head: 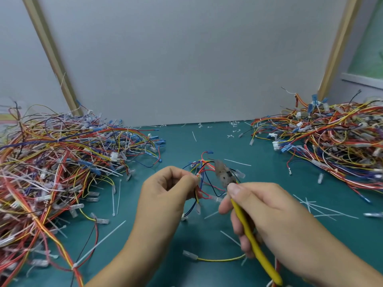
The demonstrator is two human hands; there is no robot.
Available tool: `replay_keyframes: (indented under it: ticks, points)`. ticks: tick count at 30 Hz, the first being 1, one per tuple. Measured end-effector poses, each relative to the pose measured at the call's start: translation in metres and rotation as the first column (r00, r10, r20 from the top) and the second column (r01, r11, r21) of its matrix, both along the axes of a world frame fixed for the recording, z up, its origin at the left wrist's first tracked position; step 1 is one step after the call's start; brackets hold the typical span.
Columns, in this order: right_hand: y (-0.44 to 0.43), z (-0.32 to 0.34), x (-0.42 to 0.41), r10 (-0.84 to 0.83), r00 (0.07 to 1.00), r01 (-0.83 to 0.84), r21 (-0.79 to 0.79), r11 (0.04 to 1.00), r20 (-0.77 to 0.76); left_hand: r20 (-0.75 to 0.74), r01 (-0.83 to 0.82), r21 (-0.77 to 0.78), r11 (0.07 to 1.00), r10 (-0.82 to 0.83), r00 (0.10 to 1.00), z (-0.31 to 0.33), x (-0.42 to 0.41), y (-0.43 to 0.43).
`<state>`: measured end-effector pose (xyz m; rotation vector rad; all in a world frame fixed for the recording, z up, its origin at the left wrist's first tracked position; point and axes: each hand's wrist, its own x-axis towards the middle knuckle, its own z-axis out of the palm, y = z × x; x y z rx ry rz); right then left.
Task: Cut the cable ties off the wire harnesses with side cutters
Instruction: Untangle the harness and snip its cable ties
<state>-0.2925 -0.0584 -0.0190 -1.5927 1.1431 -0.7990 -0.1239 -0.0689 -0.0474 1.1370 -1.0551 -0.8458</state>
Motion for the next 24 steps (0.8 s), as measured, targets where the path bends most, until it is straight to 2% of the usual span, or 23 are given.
replay_keyframes:
  ticks: [2,6,10,12,15,18,21,22,24]
  points:
    - [0.000,0.004,0.000,-0.012,0.997,0.010,0.026,1.000,0.070,-0.007,-0.009,0.053,0.999,0.010,1.000,-0.003,0.001,-0.003]
    - [0.000,0.008,-0.001,-0.007,0.996,0.005,0.024,1.000,0.086,-0.064,0.004,0.194,0.981,0.009,0.998,-0.006,0.001,-0.012]
    - [0.002,0.003,0.003,0.017,0.999,-0.017,0.000,1.000,0.046,0.047,0.040,0.288,0.957,-0.056,0.997,-0.010,-0.003,-0.015]
    - [0.002,0.002,0.002,0.008,0.998,-0.005,-0.045,0.999,0.065,0.127,0.054,0.223,0.973,-0.084,0.988,-0.015,-0.006,-0.013]
    - [-0.004,0.006,-0.005,-0.071,0.990,0.094,-0.185,0.978,0.126,0.387,0.131,0.090,0.987,-0.156,0.909,-0.019,-0.006,-0.010]
    - [-0.017,0.009,-0.016,-0.210,0.970,0.237,-0.298,0.925,0.119,0.531,0.253,0.059,0.966,-0.245,0.811,-0.022,-0.003,-0.008]
    - [-0.032,0.003,-0.021,-0.274,0.953,0.300,-0.261,0.918,0.130,0.729,0.271,0.006,0.963,-0.190,0.657,-0.024,-0.001,-0.005]
    - [-0.036,0.001,-0.021,-0.273,0.954,0.295,-0.224,0.929,0.124,0.748,0.285,0.002,0.958,-0.191,0.636,-0.024,-0.001,-0.006]
    - [-0.042,-0.005,-0.022,-0.242,0.966,0.253,-0.144,0.957,0.086,0.728,0.308,0.018,0.951,-0.224,0.648,-0.025,-0.002,-0.006]
